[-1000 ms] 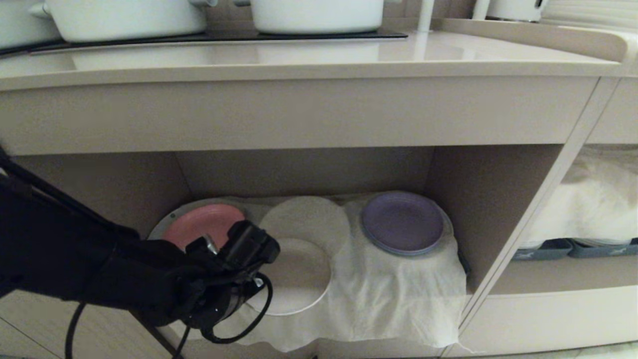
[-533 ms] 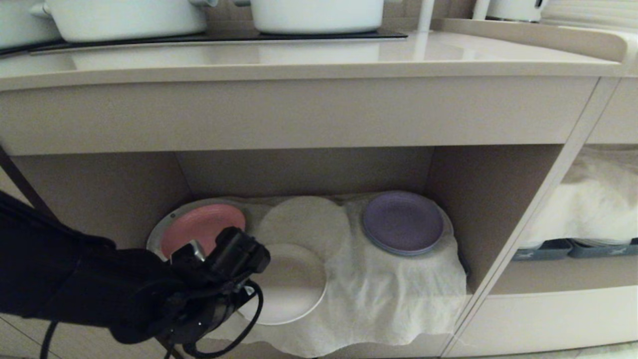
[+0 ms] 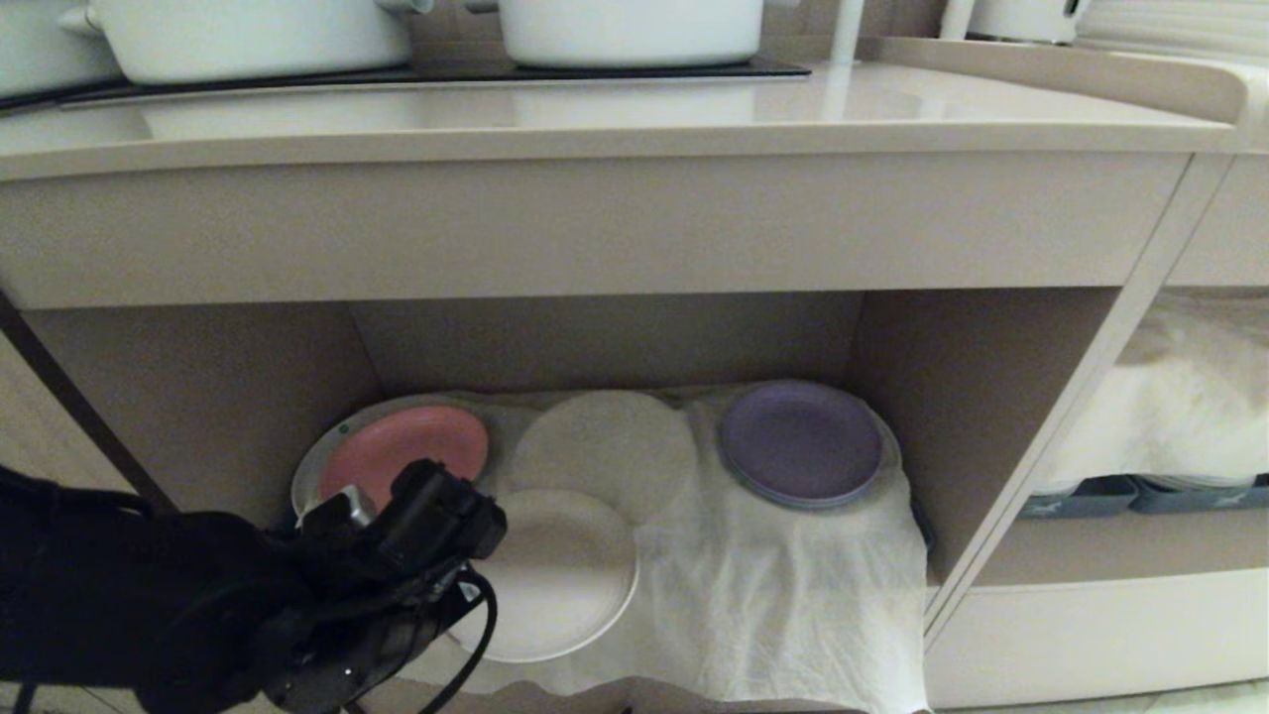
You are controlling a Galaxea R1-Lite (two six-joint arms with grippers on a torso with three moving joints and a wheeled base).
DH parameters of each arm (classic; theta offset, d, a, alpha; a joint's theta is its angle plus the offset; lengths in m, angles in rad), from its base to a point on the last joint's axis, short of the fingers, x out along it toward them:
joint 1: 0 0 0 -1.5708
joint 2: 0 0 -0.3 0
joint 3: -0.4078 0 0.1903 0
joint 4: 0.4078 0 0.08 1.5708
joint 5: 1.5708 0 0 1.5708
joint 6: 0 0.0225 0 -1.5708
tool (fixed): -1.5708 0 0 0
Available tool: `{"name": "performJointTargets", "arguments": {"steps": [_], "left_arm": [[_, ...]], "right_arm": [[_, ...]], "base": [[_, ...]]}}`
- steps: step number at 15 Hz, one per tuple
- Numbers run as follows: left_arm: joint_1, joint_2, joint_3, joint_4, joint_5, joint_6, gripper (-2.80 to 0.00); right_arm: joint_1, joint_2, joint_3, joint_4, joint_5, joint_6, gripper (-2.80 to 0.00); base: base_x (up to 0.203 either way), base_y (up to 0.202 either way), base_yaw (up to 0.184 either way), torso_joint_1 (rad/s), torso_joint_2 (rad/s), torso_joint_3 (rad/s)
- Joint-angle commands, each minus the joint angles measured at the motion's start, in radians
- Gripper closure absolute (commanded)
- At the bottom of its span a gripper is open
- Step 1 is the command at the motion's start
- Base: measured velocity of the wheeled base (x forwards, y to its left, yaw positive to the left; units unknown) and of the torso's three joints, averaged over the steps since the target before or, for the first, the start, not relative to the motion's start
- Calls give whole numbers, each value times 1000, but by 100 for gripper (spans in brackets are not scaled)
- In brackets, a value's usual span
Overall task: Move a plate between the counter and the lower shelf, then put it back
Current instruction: Pick up the plate in the cupboard, then put the plate
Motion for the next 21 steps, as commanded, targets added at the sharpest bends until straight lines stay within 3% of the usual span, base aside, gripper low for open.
{"name": "performJointTargets", "arguments": {"steps": [1,11,21], "left_arm": [[0,-39,4,13,3,-7,0],[-52,-214,84,96,7,-45,0],[-102,-406,65,244,45,-47,0]], "right_arm": [[0,0,0,0,0,0,0],[0,0,0,0,-1,0,0],[0,0,0,0,0,0,0]], "base": [[0,0,0,0,0,0],[0,0,0,0,0,0],[0,0,0,0,0,0]]}}
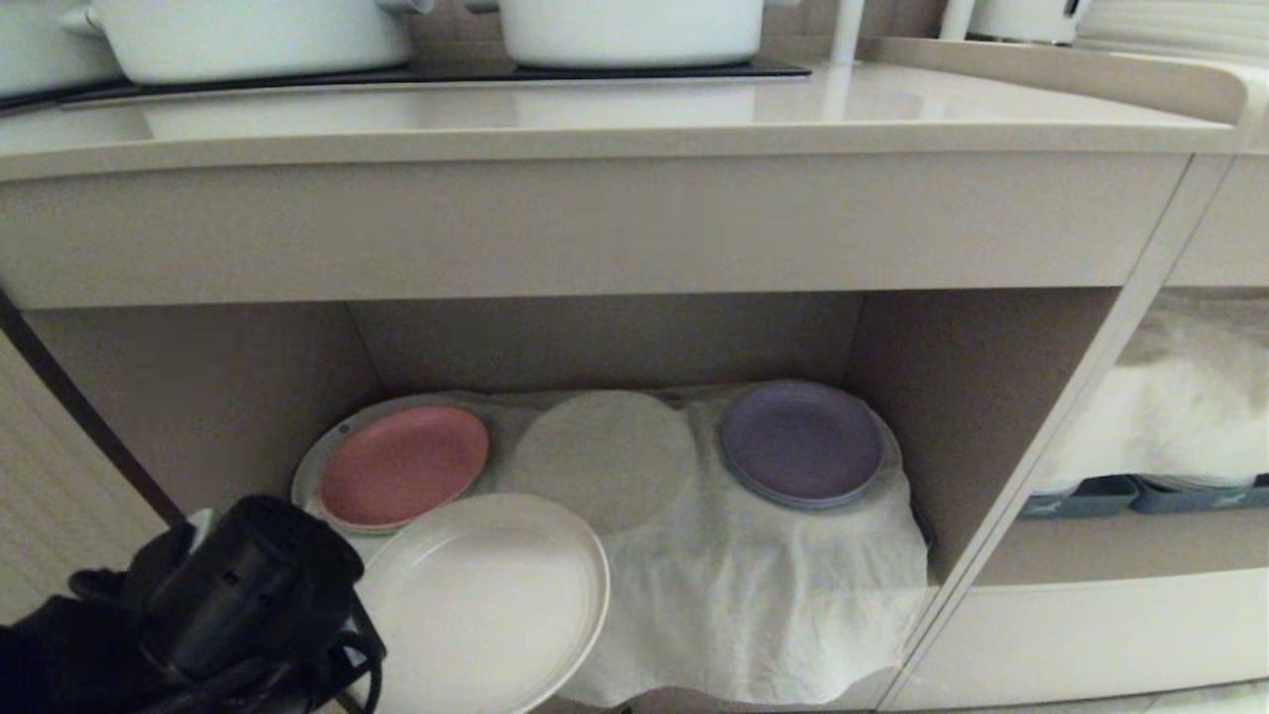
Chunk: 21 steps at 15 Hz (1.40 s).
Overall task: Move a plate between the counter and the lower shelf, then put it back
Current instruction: Put the plate
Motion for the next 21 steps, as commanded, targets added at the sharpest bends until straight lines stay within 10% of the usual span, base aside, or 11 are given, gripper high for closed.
{"name": "performJointTargets", "arguments": {"steps": [1,21], "left_arm": [[-3,-52,-7,23,5,-8,0],[6,-219,-47,260,62,-60,0]], "right_arm": [[0,0,0,0,0,1,0],[0,0,0,0,0,1,0]], "base": [[0,0,0,0,0,0],[0,0,0,0,0,0]]}}
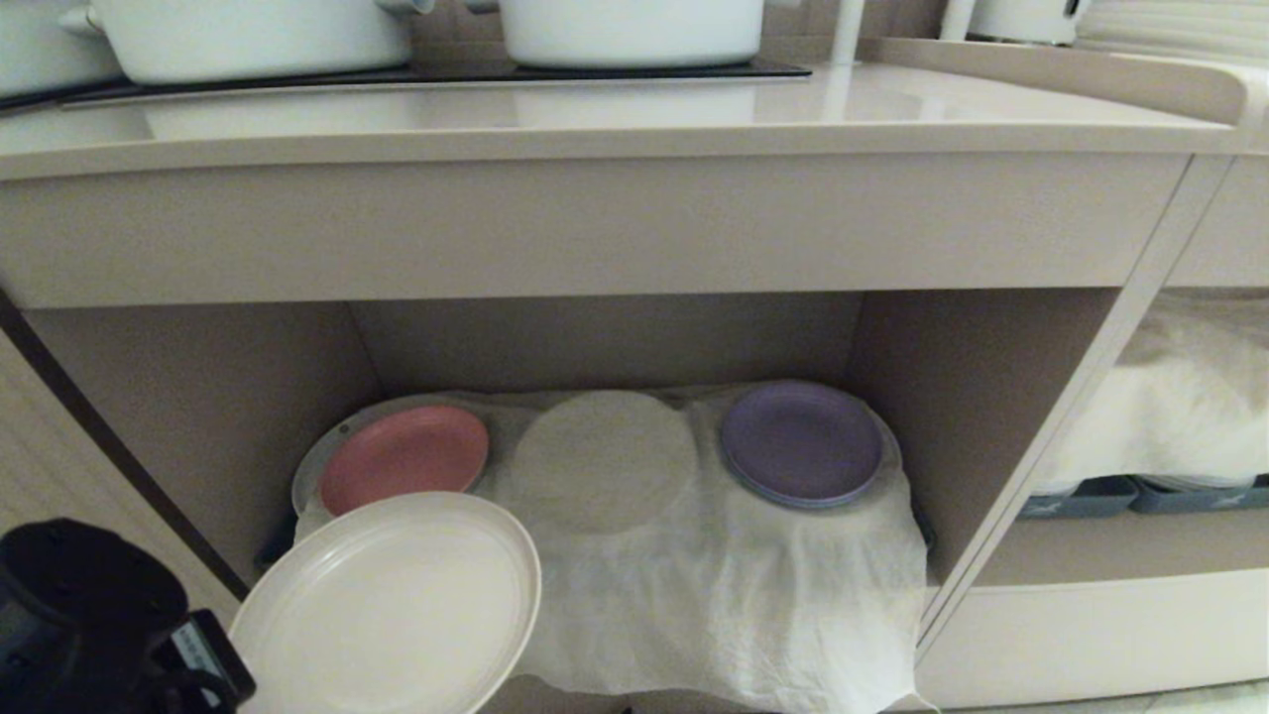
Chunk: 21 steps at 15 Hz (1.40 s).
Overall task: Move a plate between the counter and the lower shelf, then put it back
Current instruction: Put the plate
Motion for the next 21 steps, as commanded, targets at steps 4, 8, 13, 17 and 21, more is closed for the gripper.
{"name": "performJointTargets", "arguments": {"steps": [4,8,13,17,21], "left_arm": [[0,2,-12,-3,10,-7,0],[-3,2,-15,-3,5,-4,0],[-8,5,-41,0,-35,-11,0],[-8,5,-75,26,-103,-44,0],[-8,4,-91,42,-152,-66,0]], "right_arm": [[0,0,0,0,0,1,0],[0,0,0,0,0,1,0],[0,0,0,0,-2,1,0],[0,0,0,0,0,1,0],[0,0,0,0,0,1,0]], "base": [[0,0,0,0,0,0],[0,0,0,0,0,0],[0,0,0,0,0,0],[0,0,0,0,0,0],[0,0,0,0,0,0]]}}
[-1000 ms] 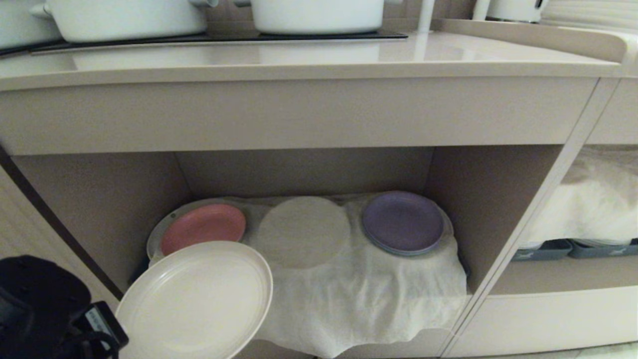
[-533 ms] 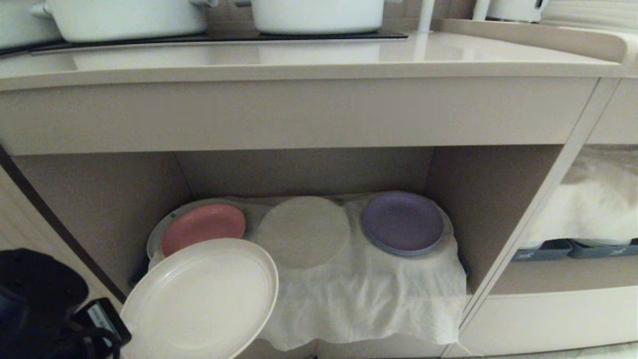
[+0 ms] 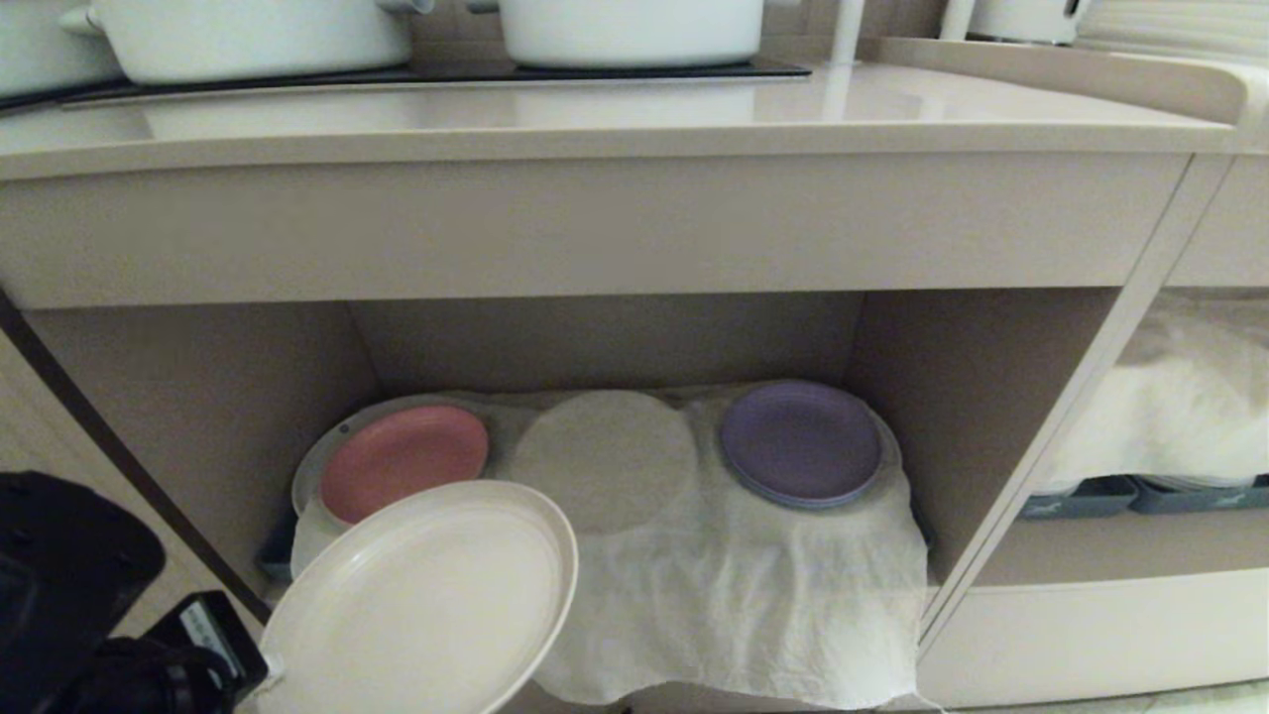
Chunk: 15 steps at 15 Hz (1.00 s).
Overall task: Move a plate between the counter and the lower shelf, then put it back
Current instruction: Put the plate
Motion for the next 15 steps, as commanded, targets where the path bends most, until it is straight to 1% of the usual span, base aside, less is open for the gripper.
{"name": "performJointTargets", "arguments": {"steps": [1,3,9,14,15], "left_arm": [[-1,2,-14,22,-11,-20,0],[-1,1,-33,54,-38,-36,0],[-1,-13,-28,55,-33,-26,0],[0,-62,-22,90,-28,-25,0],[0,-72,-23,112,-27,-26,0]], "right_arm": [[0,0,0,0,-1,0,0],[0,0,0,0,-1,0,0],[0,0,0,0,0,0,0],[0,0,0,0,0,0,0],[0,0,0,0,0,0,0]], "base": [[0,0,0,0,0,0],[0,0,0,0,0,0],[0,0,0,0,0,0],[0,0,0,0,0,0],[0,0,0,0,0,0]]}}
